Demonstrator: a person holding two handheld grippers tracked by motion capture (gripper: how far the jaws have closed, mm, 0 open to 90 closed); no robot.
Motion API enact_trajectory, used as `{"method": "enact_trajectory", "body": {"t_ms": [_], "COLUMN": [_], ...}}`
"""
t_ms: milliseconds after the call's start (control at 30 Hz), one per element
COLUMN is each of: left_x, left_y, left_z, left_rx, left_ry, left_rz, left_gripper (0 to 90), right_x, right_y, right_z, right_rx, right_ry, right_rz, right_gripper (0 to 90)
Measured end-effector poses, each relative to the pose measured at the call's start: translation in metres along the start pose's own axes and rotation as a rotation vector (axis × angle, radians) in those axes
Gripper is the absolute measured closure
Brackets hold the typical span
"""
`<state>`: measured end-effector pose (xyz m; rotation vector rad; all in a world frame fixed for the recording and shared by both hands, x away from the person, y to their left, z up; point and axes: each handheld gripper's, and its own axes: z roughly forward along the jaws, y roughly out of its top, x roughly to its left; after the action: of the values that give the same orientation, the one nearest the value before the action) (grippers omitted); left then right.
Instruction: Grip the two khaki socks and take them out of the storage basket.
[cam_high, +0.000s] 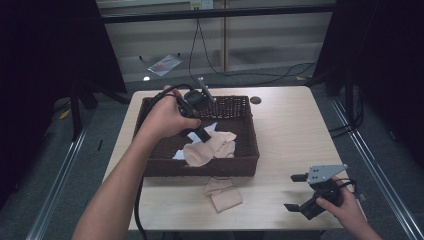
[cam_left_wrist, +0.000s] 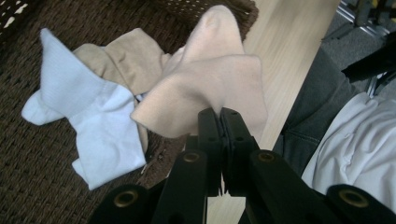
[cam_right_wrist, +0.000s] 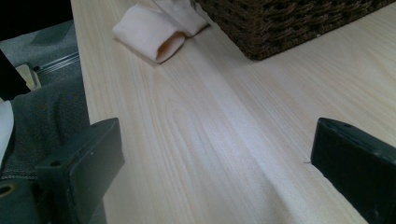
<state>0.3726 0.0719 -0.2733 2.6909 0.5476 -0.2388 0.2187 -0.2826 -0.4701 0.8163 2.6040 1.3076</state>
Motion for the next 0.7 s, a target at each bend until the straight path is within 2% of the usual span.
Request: {"method": "enact_trajectory", "body": {"t_ms": [133,200,267,333,433,500,533,600,633,700], "left_x": [-0.006,-0.01,-0.012,-0.019,-0.024,-0.029,-0.029,-0.032,-0.035,-0.037], "left_y": [-0.001,-0.001,-0.002,-0.003,-0.003,-0.005,-0.005,-0.005,-0.006,-0.006], "left_z": [0.004,0.007,0.009,0.013,0.015,0.02,0.02,0.022,0.025,0.029], "left_rx": [0.003,0.011,-0.003,0.007,0.012,0.004,0.004,0.021,0.004,0.013], "left_ry": [-0.009,-0.026,-0.022,-0.03,-0.04,-0.048,-0.048,-0.055,-0.055,-0.066], "left_rz": [0.017,0.027,0.038,0.057,0.065,0.076,0.076,0.102,0.097,0.108], "left_gripper": [88.1,88.1,88.1,88.1,88.0,88.0,87.9,87.9,87.8,87.8], "right_x": [0.0,0.0,0.0,0.001,0.0,0.0,0.0,0.001,0.001,0.0], "right_y": [0.0,0.0,0.0,0.0,0.0,0.0,0.0,0.0,0.0,0.0], "right_z": [0.001,0.001,0.0,0.001,0.001,0.001,0.001,0.001,0.001,0.002], "right_rx": [0.002,0.003,0.003,0.005,0.003,0.002,0.002,0.006,0.006,0.007], "right_ry": [0.002,-0.002,-0.001,0.0,0.003,0.002,0.002,0.0,-0.001,-0.002], "right_rz": [-0.002,-0.002,-0.002,0.002,0.002,-0.003,-0.003,-0.002,-0.002,-0.001], "right_gripper": [2.3,2.3,2.3,2.3,2.3,2.3,2.3,2.3,2.3,2.3]}}
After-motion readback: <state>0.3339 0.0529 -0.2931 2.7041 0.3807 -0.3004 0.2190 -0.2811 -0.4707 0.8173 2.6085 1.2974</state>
